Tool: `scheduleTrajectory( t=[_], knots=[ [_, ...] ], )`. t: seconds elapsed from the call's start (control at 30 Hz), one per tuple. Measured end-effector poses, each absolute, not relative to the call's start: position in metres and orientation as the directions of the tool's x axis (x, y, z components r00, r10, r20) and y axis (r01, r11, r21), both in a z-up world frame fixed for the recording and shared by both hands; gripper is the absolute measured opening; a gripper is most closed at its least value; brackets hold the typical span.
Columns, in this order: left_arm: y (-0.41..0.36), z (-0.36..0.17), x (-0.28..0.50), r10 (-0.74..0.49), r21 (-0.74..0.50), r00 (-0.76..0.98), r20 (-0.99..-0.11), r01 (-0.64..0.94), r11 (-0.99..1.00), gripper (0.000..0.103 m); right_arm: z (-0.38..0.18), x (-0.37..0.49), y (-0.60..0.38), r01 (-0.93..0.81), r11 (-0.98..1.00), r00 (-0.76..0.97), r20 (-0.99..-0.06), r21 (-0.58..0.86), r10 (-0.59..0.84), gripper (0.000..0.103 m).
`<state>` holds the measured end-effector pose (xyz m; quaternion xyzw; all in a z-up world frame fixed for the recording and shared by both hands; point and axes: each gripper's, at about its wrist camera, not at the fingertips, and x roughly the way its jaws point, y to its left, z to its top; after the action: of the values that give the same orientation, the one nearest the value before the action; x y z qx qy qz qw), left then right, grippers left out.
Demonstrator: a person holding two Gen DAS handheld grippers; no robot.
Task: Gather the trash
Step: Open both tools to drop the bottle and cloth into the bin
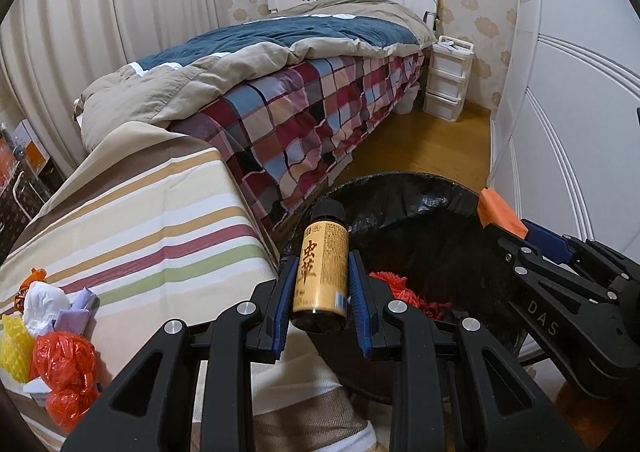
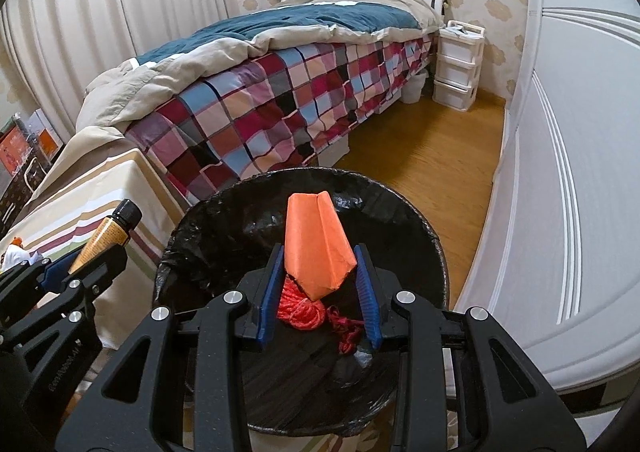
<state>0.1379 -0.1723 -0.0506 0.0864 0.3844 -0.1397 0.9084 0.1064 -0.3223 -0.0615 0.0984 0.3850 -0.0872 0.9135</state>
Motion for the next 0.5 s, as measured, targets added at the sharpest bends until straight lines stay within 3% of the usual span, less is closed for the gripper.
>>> scheduleTrajectory(
  t=[0.03, 0.1, 0.3, 0.5],
  knots=[
    [-0.173, -0.051, 0.138, -0.188, 0.049, 0.665, -0.723, 0.32, 0.946, 0.032, -0.062, 0.107, -0.323, 0.238, 0.965, 0.689, -0.719, 0.112, -0.087, 0.035],
    [-0.171, -0.05, 0.136, -0.187, 0.046, 0.672, -0.717, 0.313, 0.949, 0.047, -0.063, 0.108, -0.323, 0.243, 0.964, 0.691, -0.717, 0.112, -0.091, 0.041],
    [-0.168, -0.045, 0.133, -0.187, 0.045, 0.693, -0.696, 0.301, 0.952, 0.069, -0.064, 0.105, -0.324, 0.256, 0.96, 0.69, -0.717, 0.113, -0.099, 0.047],
    [-0.16, -0.04, 0.128, -0.178, 0.046, 0.711, -0.68, 0.283, 0.958, 0.078, -0.063, 0.1, -0.323, 0.261, 0.958, 0.69, -0.716, 0.114, -0.103, 0.056]
  ],
)
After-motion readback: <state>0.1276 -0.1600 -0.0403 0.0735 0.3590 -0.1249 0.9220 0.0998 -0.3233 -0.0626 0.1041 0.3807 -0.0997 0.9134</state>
